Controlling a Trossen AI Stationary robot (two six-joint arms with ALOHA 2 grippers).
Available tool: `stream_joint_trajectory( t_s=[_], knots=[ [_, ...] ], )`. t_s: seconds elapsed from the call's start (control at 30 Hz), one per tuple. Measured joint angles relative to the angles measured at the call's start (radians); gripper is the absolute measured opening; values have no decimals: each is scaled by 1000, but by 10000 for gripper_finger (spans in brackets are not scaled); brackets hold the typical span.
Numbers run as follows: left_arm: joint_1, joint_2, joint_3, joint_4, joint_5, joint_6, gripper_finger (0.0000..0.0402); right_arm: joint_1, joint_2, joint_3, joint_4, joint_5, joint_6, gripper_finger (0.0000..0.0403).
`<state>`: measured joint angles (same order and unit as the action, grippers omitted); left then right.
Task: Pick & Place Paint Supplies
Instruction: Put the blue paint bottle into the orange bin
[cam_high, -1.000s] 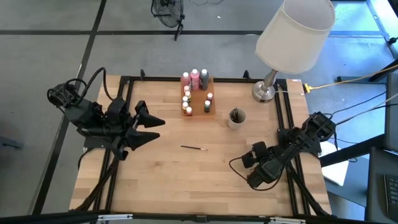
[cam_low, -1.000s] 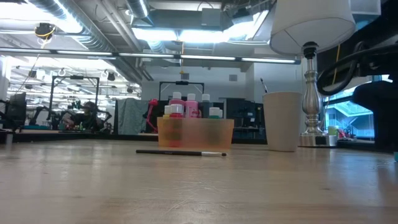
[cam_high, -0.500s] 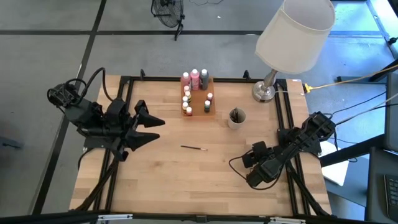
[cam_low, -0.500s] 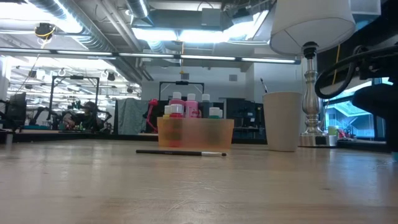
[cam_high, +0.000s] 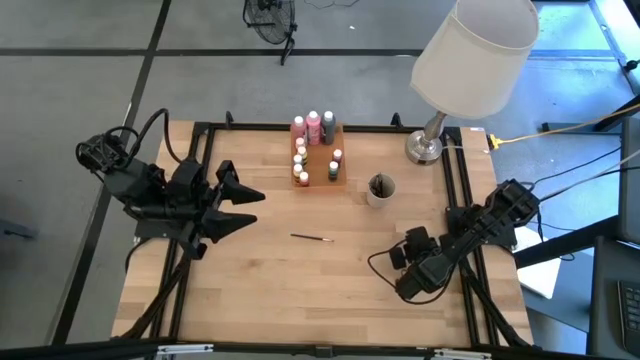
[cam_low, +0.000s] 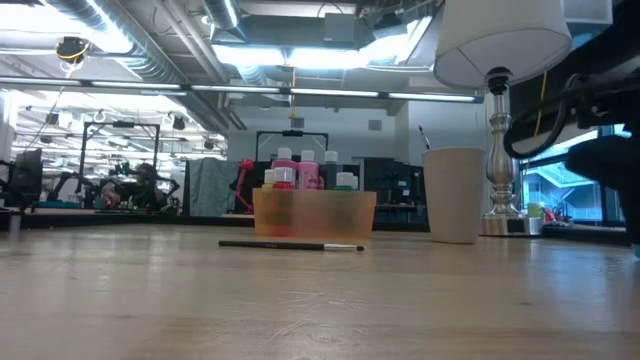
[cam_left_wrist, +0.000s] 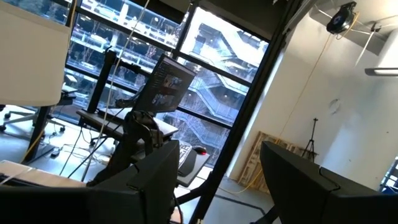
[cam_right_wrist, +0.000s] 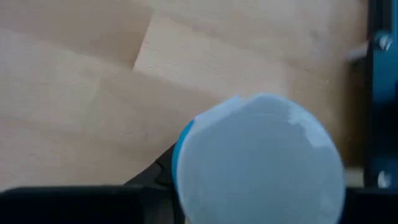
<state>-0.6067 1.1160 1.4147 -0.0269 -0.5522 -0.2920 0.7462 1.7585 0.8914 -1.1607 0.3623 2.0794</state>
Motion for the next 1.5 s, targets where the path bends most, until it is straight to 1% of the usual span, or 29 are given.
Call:
stream_joint_trajectory(
  t_s=[0.07,0.2,0.33,0.5,0.63,0.7,0.8,0.9,0.97,1.03,1.13,1.2,1.3,1.4,1.5],
  knots=[
    [0,0,0,0,0,0,221,0,2,34,-19,-16,-10,118],
    [0,0,0,-23,0,0,221,1,2,116,-96,6,-85,118],
    [2,0,0,-82,-16,0,221,0,2,226,-183,22,-183,118],
    [31,0,0,-210,-32,-25,221,0,2,423,-279,35,-425,117],
    [64,0,0,-338,-28,-82,221,0,2,632,-315,60,-687,117],
    [77,0,0,-391,-6,-96,221,-4,2,743,-320,56,-818,117],
    [91,0,0,-439,56,-114,221,-15,1,908,-317,27,-976,117],
    [98,6,0,-448,121,-102,221,-36,1,1043,-330,-6,-1063,117],
    [100,18,0,-448,134,-85,221,-55,1,1110,-331,-29,-1111,117],
    [101,35,0,-440,125,-79,221,-74,1,1159,-326,-31,-1151,117],
    [101,86,0,-391,73,-76,221,-102,0,1199,-303,-31,-1209,115],
    [101,133,0,-339,69,-57,221,-119,-1,1200,-271,-35,-1247,115],
    [100,206,0,-256,80,27,221,-139,0,1200,-218,-57,-1299,114],
    [100,261,0,-243,80,107,221,-152,6,1200,-157,-82,-1342,114],
    [100,290,0,-211,72,122,221,-152,7,1200,-110,-86,-1379,114]
  ],
)
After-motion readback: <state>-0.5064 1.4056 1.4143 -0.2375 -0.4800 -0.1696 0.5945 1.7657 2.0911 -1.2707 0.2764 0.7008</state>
